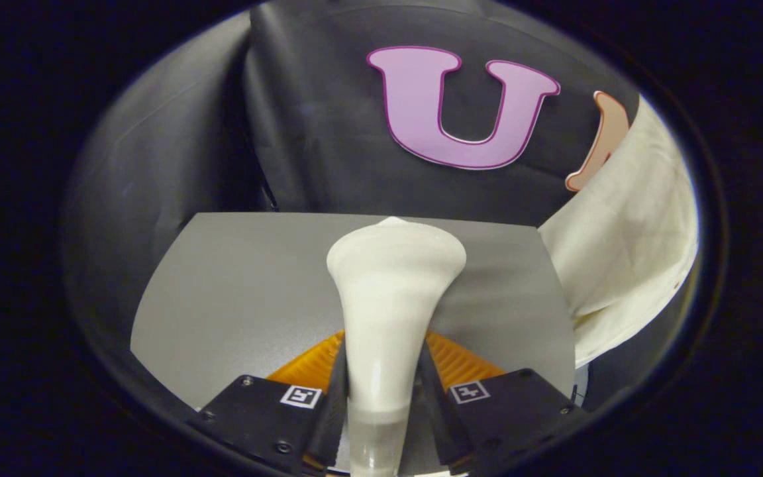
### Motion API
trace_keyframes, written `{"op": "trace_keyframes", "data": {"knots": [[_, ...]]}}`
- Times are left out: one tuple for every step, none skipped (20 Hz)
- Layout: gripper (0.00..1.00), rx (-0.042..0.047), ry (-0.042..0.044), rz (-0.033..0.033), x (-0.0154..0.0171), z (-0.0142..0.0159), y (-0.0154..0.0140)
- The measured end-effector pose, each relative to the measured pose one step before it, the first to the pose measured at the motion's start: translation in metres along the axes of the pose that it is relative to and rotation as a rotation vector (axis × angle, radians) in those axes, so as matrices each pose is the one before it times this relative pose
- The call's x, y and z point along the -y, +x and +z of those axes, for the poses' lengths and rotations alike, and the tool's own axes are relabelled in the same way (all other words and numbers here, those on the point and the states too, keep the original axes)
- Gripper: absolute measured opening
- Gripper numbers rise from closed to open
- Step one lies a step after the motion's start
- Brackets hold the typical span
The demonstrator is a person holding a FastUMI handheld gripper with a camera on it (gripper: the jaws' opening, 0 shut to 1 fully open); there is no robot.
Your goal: Iron the clothes twice with a garment steamer, once on the left side and once on the right side.
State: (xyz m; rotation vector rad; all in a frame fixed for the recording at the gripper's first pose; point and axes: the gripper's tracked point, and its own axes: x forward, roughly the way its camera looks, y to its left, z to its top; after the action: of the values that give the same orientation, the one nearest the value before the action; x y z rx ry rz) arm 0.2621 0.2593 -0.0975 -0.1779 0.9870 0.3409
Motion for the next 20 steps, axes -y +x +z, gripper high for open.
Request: {"op": "trace_keyframes", "data": {"knots": [[0.56, -0.01555, 0.02426, -0.00128, -0.00105, -0.00225, -0.00116], [0.54, -0.00096, 0.00063, -0.00768, 0.00118, 0.00134, -0.00028], [0.53, 0.00237, 0.00421, -0.00492, 0.00022, -0.00064, -0.00067], [0.51, 0.01157, 0.00230, 0.00532, -0.00077, 0.00055, -0.00150], [0.49, 0.02862, 0.01731, 0.01534, -0.00317, 0.00169, 0.00272], [0.48, 0.01959, 0.00195, 0.01529, -0.00032, 0.00037, -0.00204], [0.48, 0.05168, -0.01198, 0.01437, 0.00120, 0.00791, -0.00169], [0.47, 0.03977, -0.00695, 0.01926, 0.00117, 0.00618, -0.00230], [0.46, 0.04630, 0.00650, 0.02307, -0.00082, 0.00826, -0.00687], [0.46, 0.03514, 0.01872, 0.01236, 0.00206, 0.00697, -0.00666], [0.46, 0.04092, 0.01637, 0.01731, -0.00060, 0.00884, -0.00818], [0.46, 0.03718, 0.01419, 0.02295, 0.00178, 0.00462, -0.00794], [0.46, 0.03549, 0.00017, 0.03254, 0.00003, 0.00435, -0.00417], [0.46, 0.04977, -0.01194, 0.03253, 0.00189, 0.00531, -0.00547], [0.45, 0.04975, -0.01254, 0.04125, -0.00025, 0.00446, -0.00159], [0.45, 0.04732, 0.00858, 0.02308, 0.00205, 0.00518, -0.00378], [0.45, 0.04369, 0.01394, 0.01378, 0.00125, 0.00101, -0.00468], [0.45, 0.03793, 0.02082, 0.01814, 0.00128, 0.00264, -0.00483], [0.45, 0.02353, 0.00540, 0.02456, -0.00250, 0.00555, -0.00775], [0.45, 0.04702, -0.01619, 0.03003, 0.00011, 0.01095, -0.00767]]}}
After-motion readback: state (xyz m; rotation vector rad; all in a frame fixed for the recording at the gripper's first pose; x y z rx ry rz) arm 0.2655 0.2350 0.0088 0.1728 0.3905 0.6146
